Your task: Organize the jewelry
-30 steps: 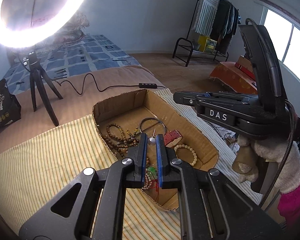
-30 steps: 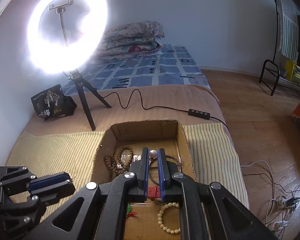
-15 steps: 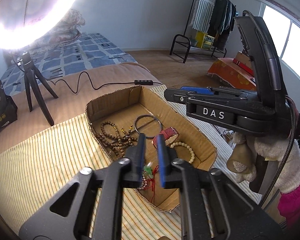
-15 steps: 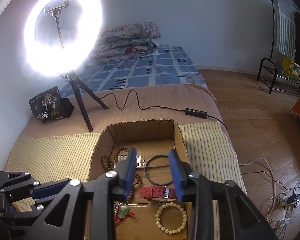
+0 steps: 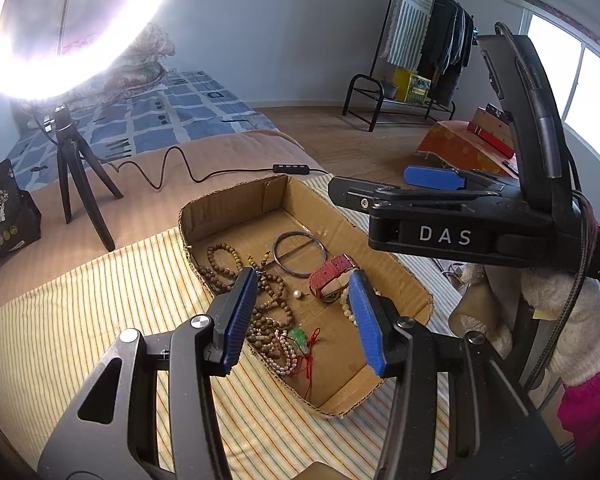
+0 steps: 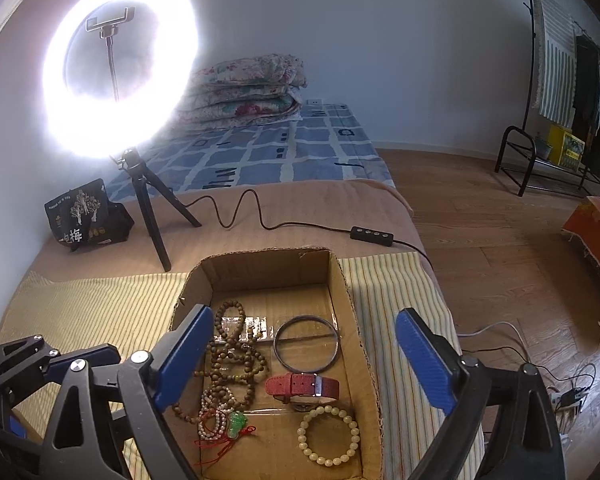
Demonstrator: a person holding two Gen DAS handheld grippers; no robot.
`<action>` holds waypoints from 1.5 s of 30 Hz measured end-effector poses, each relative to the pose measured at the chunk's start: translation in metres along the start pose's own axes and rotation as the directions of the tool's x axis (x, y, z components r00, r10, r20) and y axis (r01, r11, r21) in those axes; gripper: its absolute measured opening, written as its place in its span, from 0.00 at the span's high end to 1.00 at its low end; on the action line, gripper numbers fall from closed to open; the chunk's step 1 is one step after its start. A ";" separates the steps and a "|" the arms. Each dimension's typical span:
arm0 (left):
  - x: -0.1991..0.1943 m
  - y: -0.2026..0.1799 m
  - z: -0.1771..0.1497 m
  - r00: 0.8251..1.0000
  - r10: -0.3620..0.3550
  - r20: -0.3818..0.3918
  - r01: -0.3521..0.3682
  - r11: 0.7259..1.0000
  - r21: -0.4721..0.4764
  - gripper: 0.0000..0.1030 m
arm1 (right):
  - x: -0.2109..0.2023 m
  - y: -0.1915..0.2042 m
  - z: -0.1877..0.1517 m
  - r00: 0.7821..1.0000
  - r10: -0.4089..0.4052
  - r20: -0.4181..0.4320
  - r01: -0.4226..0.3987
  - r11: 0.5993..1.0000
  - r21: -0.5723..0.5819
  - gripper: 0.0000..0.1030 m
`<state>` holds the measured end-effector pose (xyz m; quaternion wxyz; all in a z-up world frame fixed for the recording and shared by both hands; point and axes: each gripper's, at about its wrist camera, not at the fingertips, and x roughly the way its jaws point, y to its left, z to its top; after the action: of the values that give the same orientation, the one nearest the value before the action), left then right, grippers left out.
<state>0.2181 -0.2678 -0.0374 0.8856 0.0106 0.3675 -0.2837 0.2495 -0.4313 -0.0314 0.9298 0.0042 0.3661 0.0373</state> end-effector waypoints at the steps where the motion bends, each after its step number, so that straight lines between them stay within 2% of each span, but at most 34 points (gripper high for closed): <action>1: -0.001 0.000 0.000 1.000 0.000 0.001 0.000 1.000 0.000 0.53 | -0.001 0.001 0.000 1.000 -0.004 0.000 0.004 1.000 0.000 0.06; 10: -0.026 0.004 -0.002 1.000 0.015 0.026 -0.016 1.000 0.019 0.53 | -0.025 0.014 0.002 0.998 -0.053 0.028 0.053 0.999 -0.004 0.00; 20: -0.074 0.016 -0.007 0.996 0.042 0.079 -0.046 0.998 0.042 0.52 | -0.068 0.038 0.002 0.992 -0.100 0.073 0.101 0.995 -0.017 0.00; 24: -0.095 0.022 -0.011 0.993 0.053 0.102 -0.059 0.997 0.054 0.36 | -0.089 0.049 -0.001 0.986 -0.133 0.099 0.136 0.990 -0.029 0.00; 29: -0.121 0.026 -0.020 0.989 0.078 0.122 -0.087 0.994 0.071 0.34 | -0.115 0.062 -0.009 0.980 -0.157 0.126 0.163 0.986 -0.043 0.00; 32: -0.135 0.030 -0.026 0.988 0.086 0.127 -0.094 0.994 0.059 0.23 | -0.128 0.068 -0.016 0.976 -0.168 0.141 0.175 0.984 -0.036 0.00; 38: -0.156 0.031 -0.037 0.977 0.138 0.163 -0.152 0.985 0.078 0.20 | -0.148 0.077 -0.029 0.968 -0.175 0.181 0.179 0.984 -0.007 0.00; 41: -0.160 0.032 -0.042 0.975 0.151 0.160 -0.166 0.983 0.082 0.09 | -0.154 0.085 -0.037 0.967 -0.170 0.192 0.177 0.984 -0.022 0.00; 45: -0.163 0.035 -0.047 0.972 0.173 0.160 -0.186 0.980 0.072 0.05 | -0.156 0.091 -0.041 0.963 -0.175 0.207 0.186 0.982 -0.035 0.00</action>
<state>0.1134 -0.1468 0.0288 0.9320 0.0605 0.2832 -0.2181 0.1019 -0.3525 0.0475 0.9616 -0.0507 0.2669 -0.0381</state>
